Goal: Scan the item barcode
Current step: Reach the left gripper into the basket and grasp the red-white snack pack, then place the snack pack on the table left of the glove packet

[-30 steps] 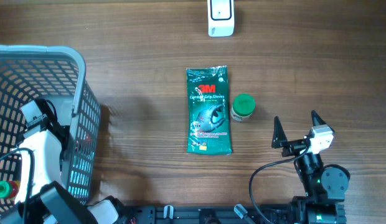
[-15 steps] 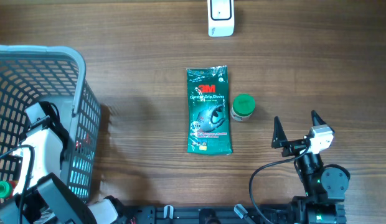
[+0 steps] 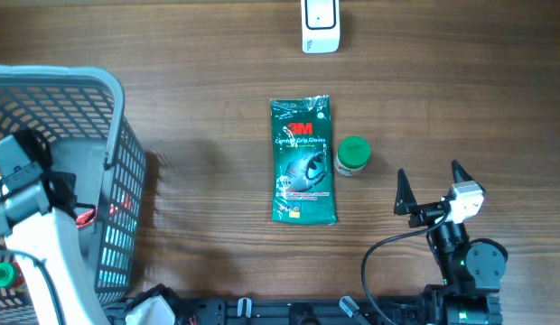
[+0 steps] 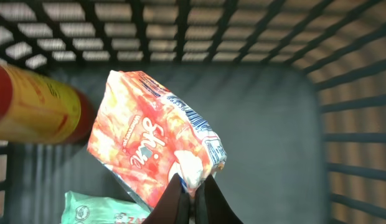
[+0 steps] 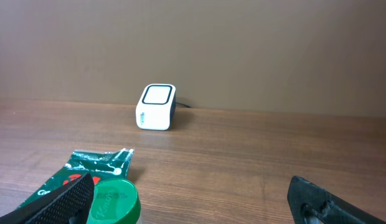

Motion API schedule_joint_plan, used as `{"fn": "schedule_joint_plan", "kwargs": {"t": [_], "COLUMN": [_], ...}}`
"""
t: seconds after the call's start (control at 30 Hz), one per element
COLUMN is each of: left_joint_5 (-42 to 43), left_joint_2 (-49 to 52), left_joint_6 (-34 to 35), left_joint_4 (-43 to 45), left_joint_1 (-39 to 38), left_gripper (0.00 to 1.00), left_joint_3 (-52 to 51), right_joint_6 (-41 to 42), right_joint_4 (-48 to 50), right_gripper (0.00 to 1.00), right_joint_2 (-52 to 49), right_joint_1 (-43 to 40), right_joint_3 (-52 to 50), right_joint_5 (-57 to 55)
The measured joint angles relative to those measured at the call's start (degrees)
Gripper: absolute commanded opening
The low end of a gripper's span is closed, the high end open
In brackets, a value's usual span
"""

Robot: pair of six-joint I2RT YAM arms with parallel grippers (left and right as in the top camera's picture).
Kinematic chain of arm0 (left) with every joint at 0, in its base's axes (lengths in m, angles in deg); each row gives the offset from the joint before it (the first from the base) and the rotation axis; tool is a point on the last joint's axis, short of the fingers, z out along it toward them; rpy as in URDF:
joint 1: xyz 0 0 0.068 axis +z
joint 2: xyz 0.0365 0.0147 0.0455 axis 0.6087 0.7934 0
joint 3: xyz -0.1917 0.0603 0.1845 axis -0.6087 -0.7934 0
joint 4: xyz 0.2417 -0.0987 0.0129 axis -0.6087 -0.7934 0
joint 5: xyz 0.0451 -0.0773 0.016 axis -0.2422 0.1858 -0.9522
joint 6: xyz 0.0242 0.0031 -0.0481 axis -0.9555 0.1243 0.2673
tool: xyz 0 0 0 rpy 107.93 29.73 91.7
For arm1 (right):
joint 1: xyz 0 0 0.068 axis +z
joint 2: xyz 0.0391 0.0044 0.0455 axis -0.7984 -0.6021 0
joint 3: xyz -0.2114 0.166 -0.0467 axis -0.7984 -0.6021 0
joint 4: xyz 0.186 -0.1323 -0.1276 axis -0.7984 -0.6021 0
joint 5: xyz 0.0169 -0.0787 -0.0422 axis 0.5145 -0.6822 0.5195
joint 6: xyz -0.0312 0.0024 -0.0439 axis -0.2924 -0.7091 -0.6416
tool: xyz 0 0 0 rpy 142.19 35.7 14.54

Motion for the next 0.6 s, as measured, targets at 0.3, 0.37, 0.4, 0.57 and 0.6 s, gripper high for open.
{"fn": "schedule_joint_plan", "kwargs": {"t": [0.3,0.37,0.4,0.57,0.6], "left_joint_5": [16.0,21.4,24.5,38.2,40.7], "left_joint_2": [-14.3,-18.1,-20.0,-25.2,-26.0], "left_joint_6": [-4.1,-4.2,-4.2,-4.4,-4.4], "left_joint_4": [6.4,9.8,11.9,20.8,22.1], "left_joint_1": [0.1,0.1,0.1,-0.1,-0.5], "left_gripper": [0.04,0.04,0.04,0.04,0.04], "left_joint_3": [3.9,4.0,4.1,4.3,4.3], "right_joint_6": [0.0,0.0,0.0,0.0,0.0], "right_joint_4": [0.0,0.0,0.0,0.0,0.0], "right_gripper": [1.0,1.0,1.0,1.0,1.0], "right_joint_2": [0.0,0.0,0.0,0.0,0.0], "right_joint_1": [0.0,0.0,0.0,0.0,0.0], "right_joint_3": [0.0,0.0,0.0,0.0,0.0], "right_joint_5": [0.0,0.0,0.0,0.0,0.0]}}
